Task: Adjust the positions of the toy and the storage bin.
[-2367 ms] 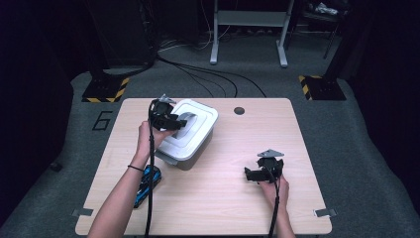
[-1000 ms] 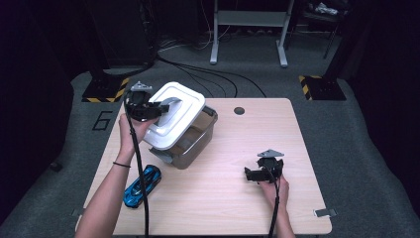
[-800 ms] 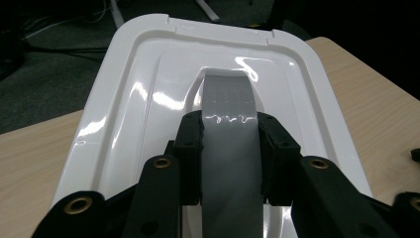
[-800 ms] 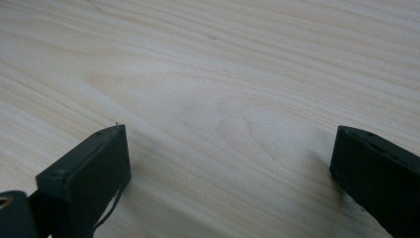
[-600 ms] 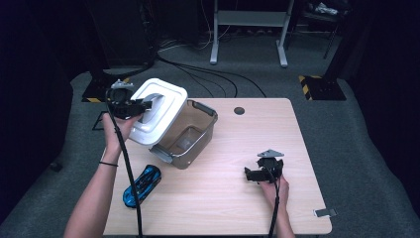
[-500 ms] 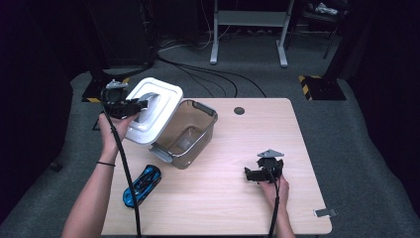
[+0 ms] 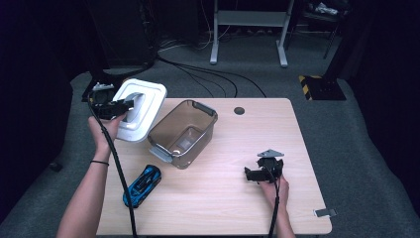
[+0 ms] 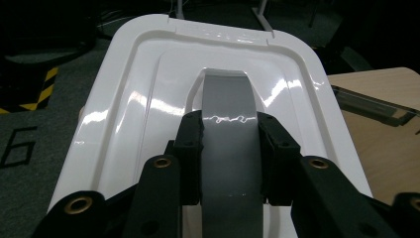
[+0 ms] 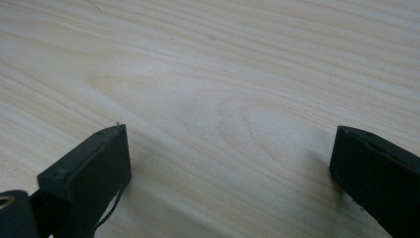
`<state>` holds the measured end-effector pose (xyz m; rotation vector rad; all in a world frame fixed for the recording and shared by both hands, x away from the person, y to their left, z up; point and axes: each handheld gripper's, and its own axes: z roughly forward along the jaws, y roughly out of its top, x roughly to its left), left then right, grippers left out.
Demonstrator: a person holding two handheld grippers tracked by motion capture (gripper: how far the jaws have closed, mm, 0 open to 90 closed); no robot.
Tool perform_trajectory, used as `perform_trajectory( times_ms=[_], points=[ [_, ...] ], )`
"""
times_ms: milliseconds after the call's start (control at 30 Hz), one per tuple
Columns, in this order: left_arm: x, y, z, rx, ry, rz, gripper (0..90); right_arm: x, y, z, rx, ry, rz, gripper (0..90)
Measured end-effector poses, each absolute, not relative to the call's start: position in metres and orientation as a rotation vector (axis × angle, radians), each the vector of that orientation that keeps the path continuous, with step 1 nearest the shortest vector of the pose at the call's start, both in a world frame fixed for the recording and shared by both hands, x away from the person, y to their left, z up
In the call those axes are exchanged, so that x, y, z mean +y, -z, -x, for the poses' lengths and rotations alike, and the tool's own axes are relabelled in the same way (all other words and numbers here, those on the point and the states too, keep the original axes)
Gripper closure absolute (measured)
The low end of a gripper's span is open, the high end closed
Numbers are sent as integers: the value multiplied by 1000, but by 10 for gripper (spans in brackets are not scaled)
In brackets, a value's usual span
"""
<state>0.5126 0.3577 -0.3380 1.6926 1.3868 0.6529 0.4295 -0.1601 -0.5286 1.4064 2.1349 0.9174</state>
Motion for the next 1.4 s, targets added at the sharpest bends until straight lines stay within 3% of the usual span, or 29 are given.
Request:
perform_trajectory(
  times_ms=[433,1400],
  points=[
    [379,368,-520,1486,-692,-1646,668,-160,529,-429,2134,-918,-1406,19],
    [377,451,-542,1610,-547,-1660,667,-160,529,-429,2136,-918,-1404,19]
  ],
)
